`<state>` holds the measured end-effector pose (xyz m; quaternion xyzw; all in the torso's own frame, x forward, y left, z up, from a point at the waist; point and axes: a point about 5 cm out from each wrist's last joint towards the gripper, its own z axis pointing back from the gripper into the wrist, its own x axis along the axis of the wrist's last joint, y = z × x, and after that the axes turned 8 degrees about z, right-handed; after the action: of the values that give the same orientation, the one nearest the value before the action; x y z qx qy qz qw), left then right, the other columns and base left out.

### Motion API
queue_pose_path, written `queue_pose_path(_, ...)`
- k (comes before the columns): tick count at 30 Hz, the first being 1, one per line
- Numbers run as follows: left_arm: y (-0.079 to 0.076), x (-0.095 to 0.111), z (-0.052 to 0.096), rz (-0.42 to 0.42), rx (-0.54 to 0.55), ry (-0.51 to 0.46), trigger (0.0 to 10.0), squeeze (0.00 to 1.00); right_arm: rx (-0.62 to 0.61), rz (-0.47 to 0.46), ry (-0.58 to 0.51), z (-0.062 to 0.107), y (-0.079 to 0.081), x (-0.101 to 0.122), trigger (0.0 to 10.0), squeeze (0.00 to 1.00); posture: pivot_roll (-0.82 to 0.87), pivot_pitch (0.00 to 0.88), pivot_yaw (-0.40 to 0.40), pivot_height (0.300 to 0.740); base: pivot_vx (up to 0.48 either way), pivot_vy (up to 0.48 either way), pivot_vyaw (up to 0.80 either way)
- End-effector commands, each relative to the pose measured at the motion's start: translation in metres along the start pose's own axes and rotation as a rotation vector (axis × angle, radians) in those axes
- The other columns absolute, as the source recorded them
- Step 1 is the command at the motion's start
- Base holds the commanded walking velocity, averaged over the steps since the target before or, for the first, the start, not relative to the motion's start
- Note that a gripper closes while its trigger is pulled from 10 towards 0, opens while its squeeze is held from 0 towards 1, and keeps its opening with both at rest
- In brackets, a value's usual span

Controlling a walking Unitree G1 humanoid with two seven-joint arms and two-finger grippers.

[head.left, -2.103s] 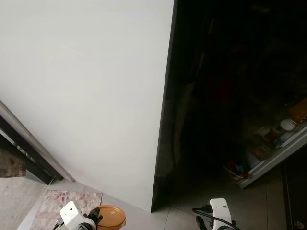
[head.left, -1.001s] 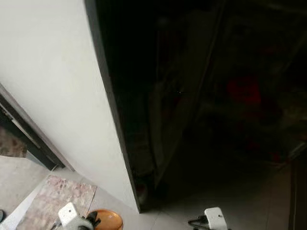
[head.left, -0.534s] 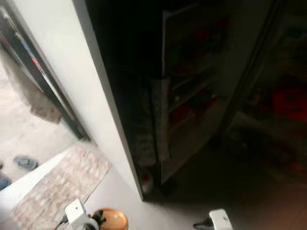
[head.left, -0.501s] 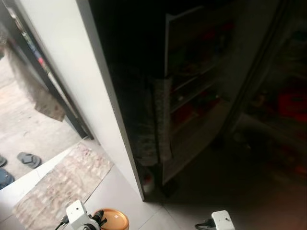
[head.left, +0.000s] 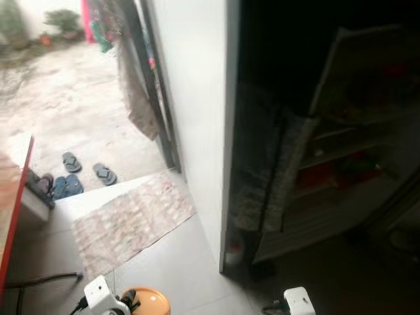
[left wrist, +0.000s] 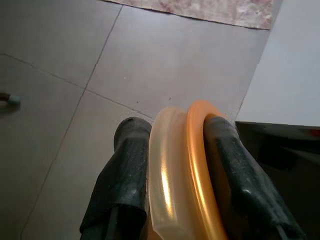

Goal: Restocking fridge

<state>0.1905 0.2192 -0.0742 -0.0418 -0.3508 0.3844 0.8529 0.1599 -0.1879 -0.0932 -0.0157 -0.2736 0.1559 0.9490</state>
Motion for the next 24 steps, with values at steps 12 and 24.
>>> queue_pose_path(12,0.0066,-0.0121,0.0027,-0.059,0.019,0.051,10.0,0.00,0.025,0.003,0.013,0.0006,0.0057,-0.0054,10.0,0.00,-0.01,0.070,0.001,0.740,0.000,-0.182,0.33)
queue_pose_path(24,0.0068,-0.0141,0.0031,-0.071,0.016,0.059,10.0,0.00,0.047,-0.017,0.010,-0.0005,0.0107,-0.0027,10.0,0.00,-0.01,0.066,0.000,0.740,0.000,-0.382,0.07)
